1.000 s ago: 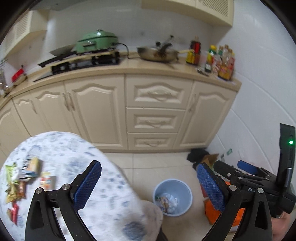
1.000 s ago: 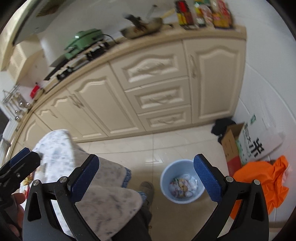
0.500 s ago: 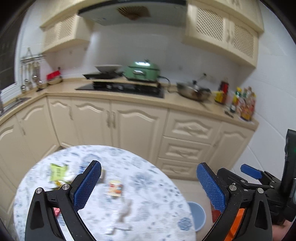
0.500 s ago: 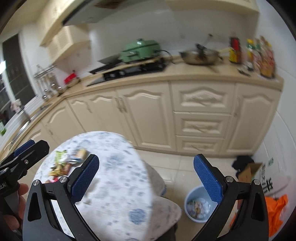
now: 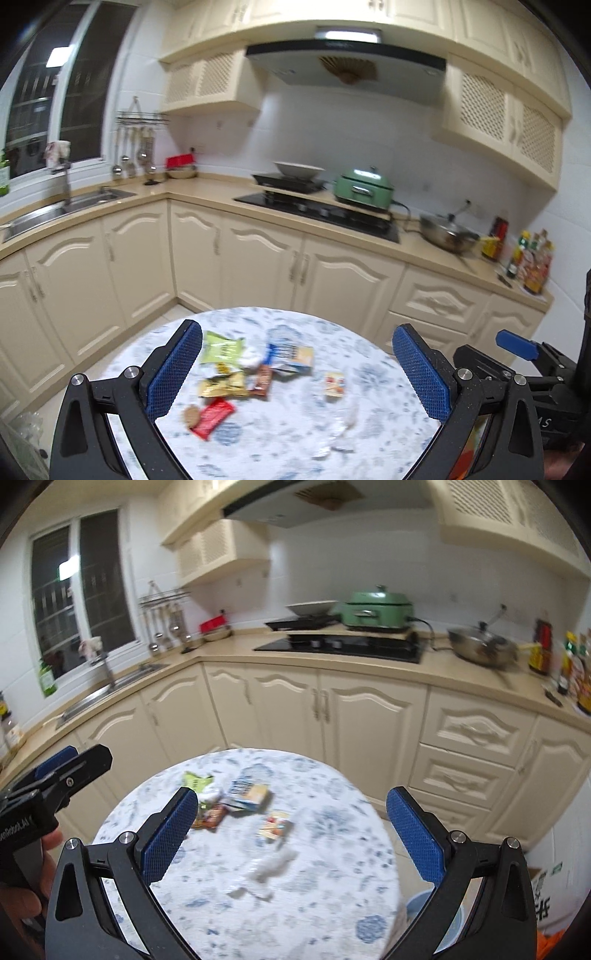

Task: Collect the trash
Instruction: 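Move both open tools back over the table, then grasp the crumpled clear plastic wrap with the right tool while the left tool grasps the brown cookie, then lift the wrap and cookie and carry both tools to the blue bin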

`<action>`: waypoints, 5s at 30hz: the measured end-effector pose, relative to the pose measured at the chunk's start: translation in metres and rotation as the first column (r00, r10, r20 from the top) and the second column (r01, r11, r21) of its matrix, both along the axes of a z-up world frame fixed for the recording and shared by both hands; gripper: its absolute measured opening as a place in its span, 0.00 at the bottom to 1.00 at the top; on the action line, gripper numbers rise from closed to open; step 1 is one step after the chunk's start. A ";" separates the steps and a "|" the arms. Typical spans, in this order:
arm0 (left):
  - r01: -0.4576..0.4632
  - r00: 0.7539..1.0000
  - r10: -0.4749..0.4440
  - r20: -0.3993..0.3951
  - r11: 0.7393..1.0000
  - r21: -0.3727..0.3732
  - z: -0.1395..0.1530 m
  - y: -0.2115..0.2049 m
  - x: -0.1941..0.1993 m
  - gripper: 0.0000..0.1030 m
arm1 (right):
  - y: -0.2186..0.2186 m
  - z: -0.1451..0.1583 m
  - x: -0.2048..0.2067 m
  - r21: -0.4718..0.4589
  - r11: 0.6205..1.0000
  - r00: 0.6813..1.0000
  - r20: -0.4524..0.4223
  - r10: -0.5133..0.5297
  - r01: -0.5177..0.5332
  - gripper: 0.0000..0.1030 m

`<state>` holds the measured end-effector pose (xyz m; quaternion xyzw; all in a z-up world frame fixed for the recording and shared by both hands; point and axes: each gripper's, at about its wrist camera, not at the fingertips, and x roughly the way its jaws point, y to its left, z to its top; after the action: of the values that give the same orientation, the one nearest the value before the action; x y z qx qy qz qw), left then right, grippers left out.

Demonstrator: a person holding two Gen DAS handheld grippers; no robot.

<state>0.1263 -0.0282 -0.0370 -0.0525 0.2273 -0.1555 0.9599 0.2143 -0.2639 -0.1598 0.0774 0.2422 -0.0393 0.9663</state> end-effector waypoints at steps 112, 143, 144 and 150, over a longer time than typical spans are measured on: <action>0.352 0.936 -0.344 -0.080 0.927 0.133 -0.036 -0.168 0.057 0.19 | -0.133 -0.059 -0.045 0.119 0.984 0.990 -0.052 -0.129 0.134 0.26; 0.719 0.655 -0.597 -0.462 0.681 0.139 -0.164 -0.490 0.167 0.19 | -0.336 -0.213 -0.120 0.286 0.816 0.852 -0.325 -0.411 0.502 0.26; 0.720 0.650 -0.592 -0.477 0.680 0.137 -0.170 -0.497 0.171 0.19 | -0.338 -0.218 -0.118 0.288 0.813 0.849 -0.334 -0.409 0.505 0.26; 0.739 0.599 -0.567 -0.565 0.664 0.115 -0.207 -0.539 0.199 0.19 | -0.360 -0.253 -0.109 0.309 0.794 0.830 -0.395 -0.393 0.523 0.27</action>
<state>0.3250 -0.5673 -0.2439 0.1643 0.4850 -0.4415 0.7367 0.1051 -0.6236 -0.4126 0.3252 0.3675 -0.2357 0.8388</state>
